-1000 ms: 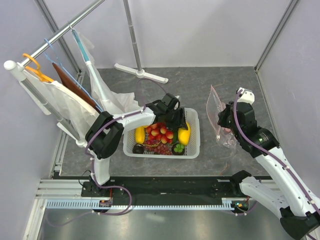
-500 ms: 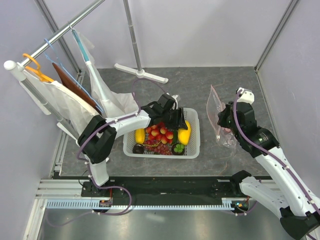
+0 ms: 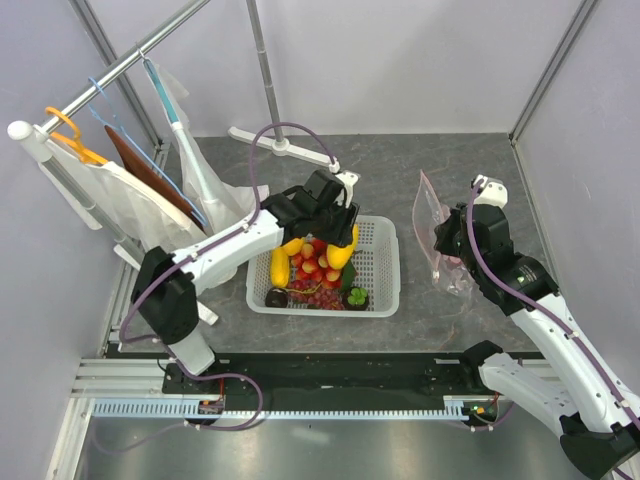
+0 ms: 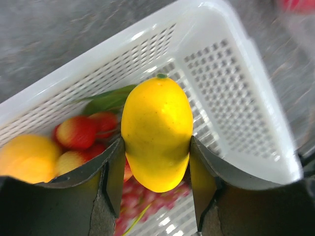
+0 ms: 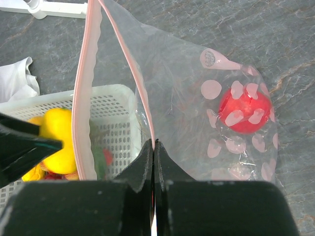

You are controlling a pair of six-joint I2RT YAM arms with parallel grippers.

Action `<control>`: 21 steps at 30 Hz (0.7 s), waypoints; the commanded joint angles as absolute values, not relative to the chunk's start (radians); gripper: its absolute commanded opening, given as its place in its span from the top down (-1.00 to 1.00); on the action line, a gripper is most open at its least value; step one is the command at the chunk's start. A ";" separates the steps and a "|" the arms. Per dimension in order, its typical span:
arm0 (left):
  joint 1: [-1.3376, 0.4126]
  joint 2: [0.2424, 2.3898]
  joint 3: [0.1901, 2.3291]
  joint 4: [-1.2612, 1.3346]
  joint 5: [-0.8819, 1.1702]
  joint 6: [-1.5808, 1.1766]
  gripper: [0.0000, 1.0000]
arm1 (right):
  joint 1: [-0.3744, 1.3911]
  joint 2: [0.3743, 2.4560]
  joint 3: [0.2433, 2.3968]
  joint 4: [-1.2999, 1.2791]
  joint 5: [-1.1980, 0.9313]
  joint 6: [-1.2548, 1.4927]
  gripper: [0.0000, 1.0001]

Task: Place the food in the zip-top bag and seal the zipper
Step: Pick up the fake fruit from the bin.

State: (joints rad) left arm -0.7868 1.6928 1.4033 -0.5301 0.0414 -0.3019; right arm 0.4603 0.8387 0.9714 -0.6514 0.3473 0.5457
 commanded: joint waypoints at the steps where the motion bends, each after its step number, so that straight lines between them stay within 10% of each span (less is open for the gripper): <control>1: -0.788 1.605 1.413 -0.710 -0.112 -0.057 0.28 | 0.457 0.830 0.986 -0.635 0.338 0.543 1.00; 8: -0.787 1.617 1.302 -0.729 -0.121 -0.003 0.20 | 0.457 0.831 0.962 -0.612 0.311 0.552 1.00; 21: -0.788 1.713 1.358 -0.779 -0.072 -0.024 -0.57 | 0.457 0.850 0.989 -0.611 0.325 0.537 1.00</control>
